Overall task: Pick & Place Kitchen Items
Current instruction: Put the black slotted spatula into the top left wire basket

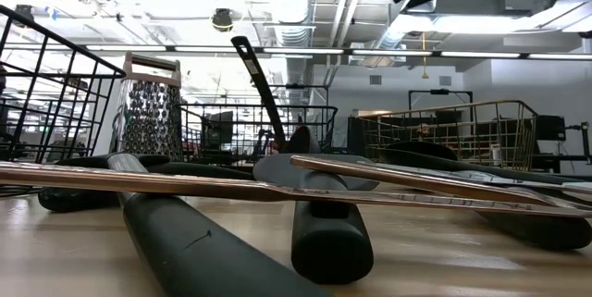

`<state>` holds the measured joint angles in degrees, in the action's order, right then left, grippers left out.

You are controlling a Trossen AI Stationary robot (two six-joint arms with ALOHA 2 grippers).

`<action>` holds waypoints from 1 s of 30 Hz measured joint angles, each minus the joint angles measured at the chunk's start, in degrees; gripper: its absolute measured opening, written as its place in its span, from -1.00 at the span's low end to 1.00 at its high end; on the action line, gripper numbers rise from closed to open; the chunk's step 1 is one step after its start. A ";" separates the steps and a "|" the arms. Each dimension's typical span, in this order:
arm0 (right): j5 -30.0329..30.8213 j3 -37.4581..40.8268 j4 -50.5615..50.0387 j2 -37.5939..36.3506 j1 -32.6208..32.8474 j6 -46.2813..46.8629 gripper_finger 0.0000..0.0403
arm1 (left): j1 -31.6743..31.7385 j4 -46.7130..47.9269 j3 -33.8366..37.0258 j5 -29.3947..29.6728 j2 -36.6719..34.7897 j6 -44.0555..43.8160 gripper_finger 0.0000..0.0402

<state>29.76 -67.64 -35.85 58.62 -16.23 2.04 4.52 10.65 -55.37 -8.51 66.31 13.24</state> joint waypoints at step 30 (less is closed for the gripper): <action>0.02 0.00 -0.18 -0.08 -0.02 0.09 0.19 | -6.04 0.82 7.41 29.86 5.32 1.76 0.04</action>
<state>29.78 -67.64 -36.03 58.54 -16.25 2.14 -1.52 11.48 -47.97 21.35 71.64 15.00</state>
